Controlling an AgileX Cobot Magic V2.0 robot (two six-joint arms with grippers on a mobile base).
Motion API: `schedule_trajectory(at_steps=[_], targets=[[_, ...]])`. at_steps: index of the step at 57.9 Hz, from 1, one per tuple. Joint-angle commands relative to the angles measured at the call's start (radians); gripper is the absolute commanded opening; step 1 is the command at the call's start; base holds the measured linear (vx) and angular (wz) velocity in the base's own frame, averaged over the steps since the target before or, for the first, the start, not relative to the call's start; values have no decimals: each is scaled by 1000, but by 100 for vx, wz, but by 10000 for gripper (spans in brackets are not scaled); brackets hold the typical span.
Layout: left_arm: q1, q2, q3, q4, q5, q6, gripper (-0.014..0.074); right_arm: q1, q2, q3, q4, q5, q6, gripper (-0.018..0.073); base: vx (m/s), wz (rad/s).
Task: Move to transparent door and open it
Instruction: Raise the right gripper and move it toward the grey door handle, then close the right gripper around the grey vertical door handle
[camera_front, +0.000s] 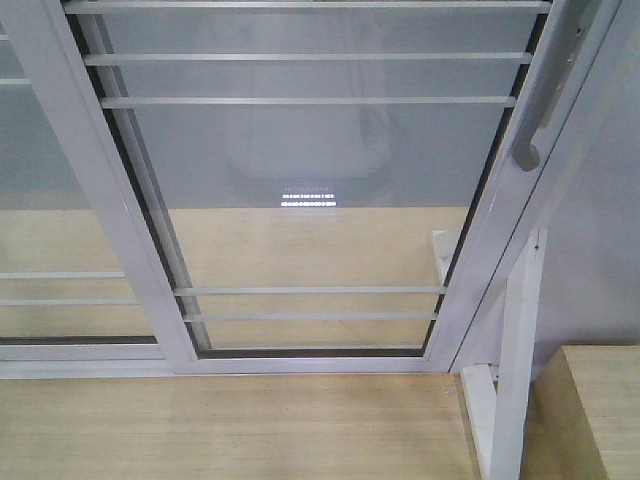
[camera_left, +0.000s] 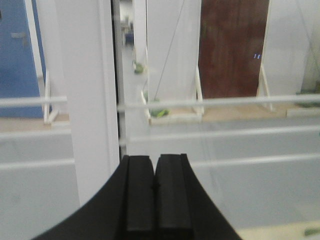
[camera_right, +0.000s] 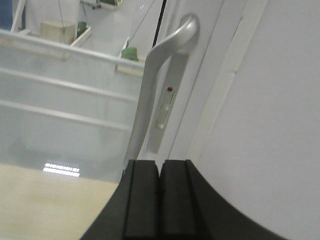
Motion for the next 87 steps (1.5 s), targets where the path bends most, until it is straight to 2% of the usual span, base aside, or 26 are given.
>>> schedule_trajectory(at_steps=[1, 6, 13, 22, 29, 38, 53, 77, 87], targets=[[-3, 51, -33, -9, -76, -10, 4, -5, 57, -32, 42, -81, 2, 18, 0, 0], [-3, 92, -33, -9, -76, -10, 8, -5, 95, -32, 56, -81, 1, 51, 0, 0], [-3, 131, -33, -9, -76, -10, 38, -5, 130, -32, 56, -81, 1, 143, 0, 0], [-3, 156, -33, -9, -76, -10, 135, -5, 152, -32, 56, -82, 1, 317, 0, 0], [-3, 172, -33, -9, -76, -10, 225, -5, 179, -32, 103, -79, 12, 393, 0, 0], [-3, 175, -33, -9, -79, -10, 289, -5, 239, -32, 121, -138, 5, 405, 0, 0], [-3, 175, -33, -9, -81, -10, 290, -5, 411, -66, 142, -418, 1, 405, 0, 0], [-3, 178, -33, -9, -72, -10, 290, -5, 722, -301, 147, -472, 1, 405, 0, 0], [-3, 177, -33, -9, -32, -10, 290, -5, 819, -373, 147, -532, 1, 405, 0, 0]])
